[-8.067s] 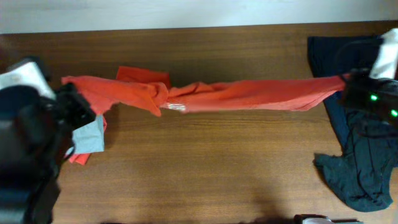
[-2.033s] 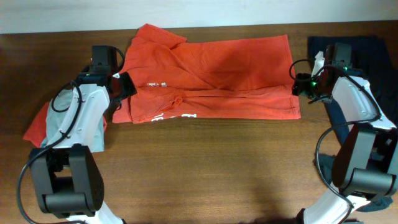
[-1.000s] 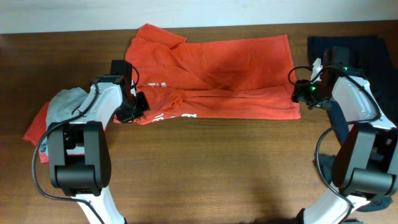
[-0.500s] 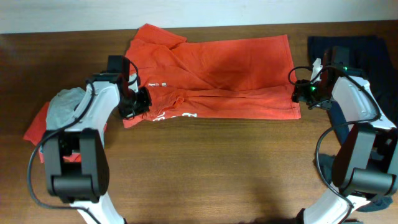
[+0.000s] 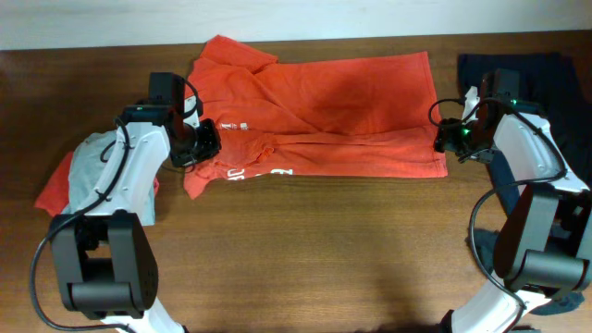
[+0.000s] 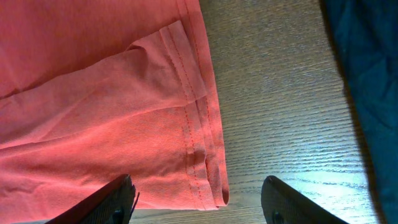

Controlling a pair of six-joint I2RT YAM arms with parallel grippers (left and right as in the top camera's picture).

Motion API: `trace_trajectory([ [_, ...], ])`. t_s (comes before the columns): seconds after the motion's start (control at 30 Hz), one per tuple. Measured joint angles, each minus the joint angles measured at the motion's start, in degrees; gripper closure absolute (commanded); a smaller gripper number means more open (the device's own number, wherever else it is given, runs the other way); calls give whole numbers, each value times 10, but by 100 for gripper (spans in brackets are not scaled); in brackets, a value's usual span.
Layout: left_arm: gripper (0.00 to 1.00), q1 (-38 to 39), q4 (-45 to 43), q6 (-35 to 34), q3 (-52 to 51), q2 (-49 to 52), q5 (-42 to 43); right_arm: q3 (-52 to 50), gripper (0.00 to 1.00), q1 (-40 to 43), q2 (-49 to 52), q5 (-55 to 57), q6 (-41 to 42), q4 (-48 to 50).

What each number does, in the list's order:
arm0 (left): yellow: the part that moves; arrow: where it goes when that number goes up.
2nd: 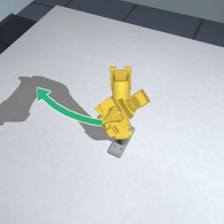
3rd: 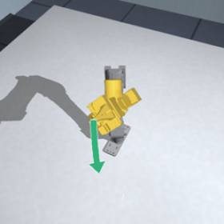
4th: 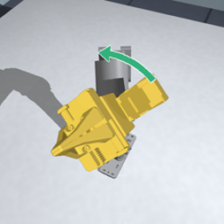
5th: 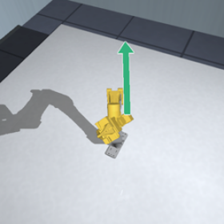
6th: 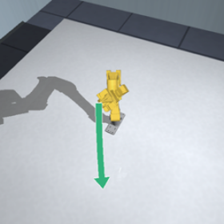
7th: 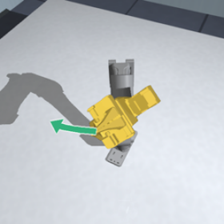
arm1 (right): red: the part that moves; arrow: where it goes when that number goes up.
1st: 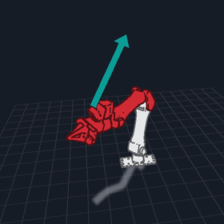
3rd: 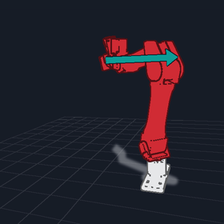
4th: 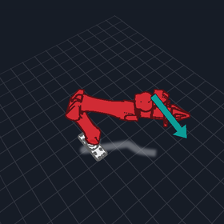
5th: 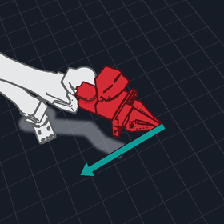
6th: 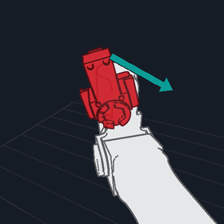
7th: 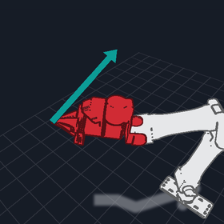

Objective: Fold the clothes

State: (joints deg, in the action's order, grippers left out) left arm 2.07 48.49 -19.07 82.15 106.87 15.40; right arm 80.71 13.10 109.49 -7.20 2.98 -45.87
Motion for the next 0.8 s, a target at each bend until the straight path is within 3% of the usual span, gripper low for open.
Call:
trace_trajectory([
  [0.1,90,0,4,0,0,0,0,0,30,0,0,0,0,0],
  [0.2,99,0,4,0,0,0,0,0,30,0,0,0,0,0],
  [0.3,100,0,-3,1,0,0,0,0,30,0,0,0,0,0],
  [0.6,99,0,-169,-18,0,0,-36,0,30,0,0,0,0,0],
  [0.67,82,0,-240,-24,1,0,-60,0,30,0,0,0,0,0],
  [0.8,72,0,-340,-31,3,-1,-86,0,30,0,1,0,0,0],
])
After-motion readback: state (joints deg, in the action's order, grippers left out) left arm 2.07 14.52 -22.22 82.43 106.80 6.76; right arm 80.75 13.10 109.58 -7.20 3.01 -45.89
